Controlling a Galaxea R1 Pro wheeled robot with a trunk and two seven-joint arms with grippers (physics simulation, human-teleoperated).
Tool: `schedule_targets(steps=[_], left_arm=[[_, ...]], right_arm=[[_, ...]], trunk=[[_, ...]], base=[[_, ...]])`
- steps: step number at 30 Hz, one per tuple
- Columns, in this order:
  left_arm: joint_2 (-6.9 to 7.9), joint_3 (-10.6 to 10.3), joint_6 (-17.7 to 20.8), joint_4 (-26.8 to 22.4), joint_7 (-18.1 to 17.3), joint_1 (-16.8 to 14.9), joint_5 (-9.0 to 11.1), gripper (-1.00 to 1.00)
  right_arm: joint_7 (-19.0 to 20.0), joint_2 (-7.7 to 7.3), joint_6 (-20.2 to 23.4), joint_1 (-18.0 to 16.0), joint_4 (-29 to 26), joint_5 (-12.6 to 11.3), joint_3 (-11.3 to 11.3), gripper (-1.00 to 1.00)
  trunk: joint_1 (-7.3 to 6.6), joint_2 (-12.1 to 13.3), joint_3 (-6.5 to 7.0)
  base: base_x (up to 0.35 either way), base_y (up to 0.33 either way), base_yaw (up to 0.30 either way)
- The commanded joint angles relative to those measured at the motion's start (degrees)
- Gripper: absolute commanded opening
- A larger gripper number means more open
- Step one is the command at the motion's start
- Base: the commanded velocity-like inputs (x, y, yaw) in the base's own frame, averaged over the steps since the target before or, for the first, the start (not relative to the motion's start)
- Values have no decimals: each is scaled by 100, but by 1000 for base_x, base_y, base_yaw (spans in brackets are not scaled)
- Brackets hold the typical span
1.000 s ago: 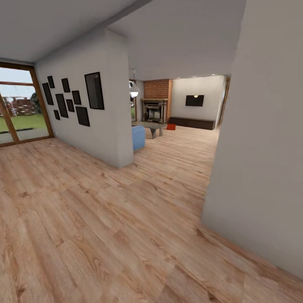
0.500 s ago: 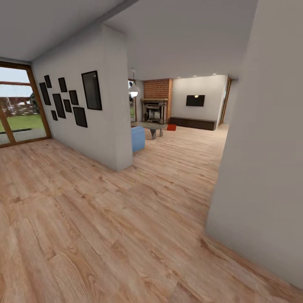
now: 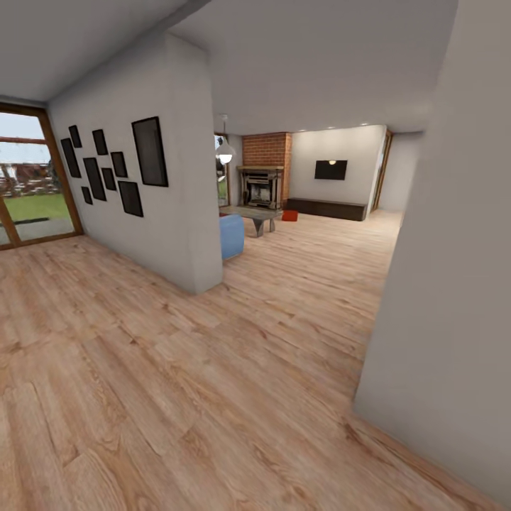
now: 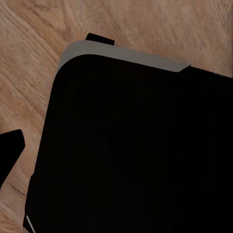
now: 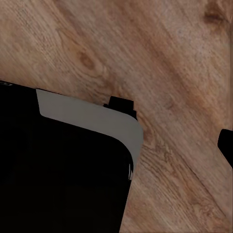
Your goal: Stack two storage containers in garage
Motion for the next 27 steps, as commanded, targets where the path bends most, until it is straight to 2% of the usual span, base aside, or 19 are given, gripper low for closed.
schedule_targets(steps=[1,27], left_arm=[[-1,3,-13,-2,0,-1,27,100],[-2,12,-23,-3,0,-1,22,100]], right_arm=[[32,1,-31,-7,17,-64,39,100],[22,-20,-118,-7,17,-34,63,100]], trunk=[[3,-2,-5],[3,-2,-5]], base=[[322,0,0],[322,0,0]])
